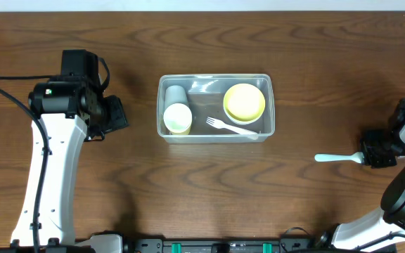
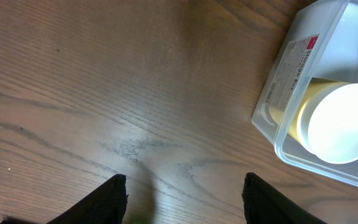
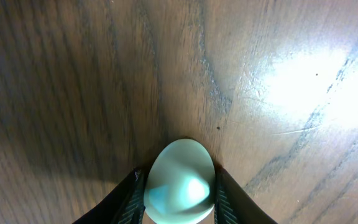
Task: Pack container
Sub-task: 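Move the right gripper to the pale spoon and grasp its bowl end, then carry the spoon with the right gripper and release it into the container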
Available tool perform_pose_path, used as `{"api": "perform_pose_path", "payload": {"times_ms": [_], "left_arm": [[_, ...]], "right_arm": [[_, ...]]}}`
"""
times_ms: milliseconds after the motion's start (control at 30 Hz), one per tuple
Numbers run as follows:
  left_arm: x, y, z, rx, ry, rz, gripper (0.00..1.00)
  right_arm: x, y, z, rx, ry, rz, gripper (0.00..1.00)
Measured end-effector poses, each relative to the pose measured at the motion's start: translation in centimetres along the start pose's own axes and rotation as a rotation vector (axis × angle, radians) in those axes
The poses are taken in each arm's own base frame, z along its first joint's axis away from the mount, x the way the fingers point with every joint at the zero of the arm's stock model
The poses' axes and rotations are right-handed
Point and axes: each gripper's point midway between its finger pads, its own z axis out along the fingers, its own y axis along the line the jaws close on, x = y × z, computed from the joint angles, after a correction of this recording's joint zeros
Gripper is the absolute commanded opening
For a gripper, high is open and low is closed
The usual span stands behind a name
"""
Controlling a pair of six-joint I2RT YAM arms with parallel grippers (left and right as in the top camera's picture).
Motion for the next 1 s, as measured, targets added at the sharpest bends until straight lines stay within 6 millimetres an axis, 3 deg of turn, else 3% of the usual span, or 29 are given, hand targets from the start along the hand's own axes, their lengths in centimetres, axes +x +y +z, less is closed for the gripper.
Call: {"api": "perform_pose_path", "payload": {"times_ms": [233, 367, 500, 633, 733, 867, 1000], "left_arm": [[0.0, 0.0, 0.0, 0.0, 0.0, 0.0, 0.61], [0.0, 0.0, 0.0, 0.0, 0.0, 0.0, 0.61], [0.0, 0.0, 0.0, 0.0, 0.0, 0.0, 0.61], [0.0, 0.0, 0.0, 0.0, -0.001, 0.0, 0.61], [0.0, 0.0, 0.0, 0.0, 0.0, 0.0, 0.61], [0.0, 0.0, 0.0, 0.0, 0.0, 0.0, 0.61], [0.0, 0.0, 0.0, 0.0, 0.0, 0.0, 0.61]], "right_arm": [[0.2, -0.1, 0.0, 0.002, 0.01, -0.023, 0.01], [0.4, 0.3, 0.0, -0.018, 0.023, -0.098, 0.01], [0.2, 1.6, -0.2, -0.068, 0.0, -0.23, 0.01], [1.3, 3.5, -1.1, -0.11, -0.034, -0.407, 0.01], [2.8, 6.2, -4.1, -0.193, -0.101, -0.592, 0.01], [6.1, 11.7, -12.1, -0.394, -0.266, -0.88, 0.01], [13.0, 15.4, -20.9, -0.582, -0.427, -1.239, 0.01]]}}
